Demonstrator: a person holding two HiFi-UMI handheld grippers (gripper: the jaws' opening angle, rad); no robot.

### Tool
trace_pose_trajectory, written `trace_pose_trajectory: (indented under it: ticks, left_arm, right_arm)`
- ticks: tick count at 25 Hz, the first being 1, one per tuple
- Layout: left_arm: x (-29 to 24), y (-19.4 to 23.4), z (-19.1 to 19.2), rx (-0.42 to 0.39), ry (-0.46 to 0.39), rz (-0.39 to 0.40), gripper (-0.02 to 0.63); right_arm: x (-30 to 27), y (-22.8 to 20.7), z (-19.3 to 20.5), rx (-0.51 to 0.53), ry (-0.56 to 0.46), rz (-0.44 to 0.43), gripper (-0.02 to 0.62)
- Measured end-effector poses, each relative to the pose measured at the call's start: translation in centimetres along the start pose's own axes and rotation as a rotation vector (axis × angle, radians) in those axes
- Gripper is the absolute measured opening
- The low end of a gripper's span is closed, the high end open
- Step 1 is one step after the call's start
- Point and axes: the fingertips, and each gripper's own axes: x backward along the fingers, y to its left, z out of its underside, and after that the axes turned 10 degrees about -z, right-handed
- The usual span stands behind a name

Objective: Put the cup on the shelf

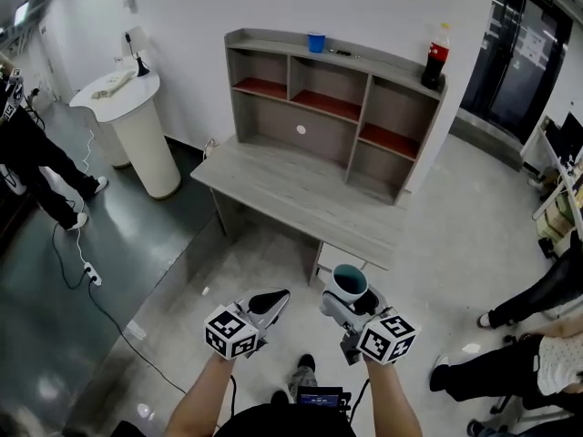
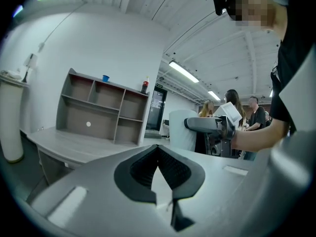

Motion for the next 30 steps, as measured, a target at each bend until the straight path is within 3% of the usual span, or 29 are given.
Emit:
trace_pose_trajectory:
  ticks: [18, 30]
  left_arm:
    - [-12.1, 6.0, -3.9, -0.011, -0.002, -0.068, -0.002]
    - [-16.3, 8.0, -5.1, -0.016, 0.002, -0.098, -0.002]
  right_arm:
    - [-6.2, -11.8, -6.1, -0.002, 0.007, -0.067, 0.36]
    - [-8.0, -16.0, -8.0, -0.008, 0.014, -0.093, 0.36]
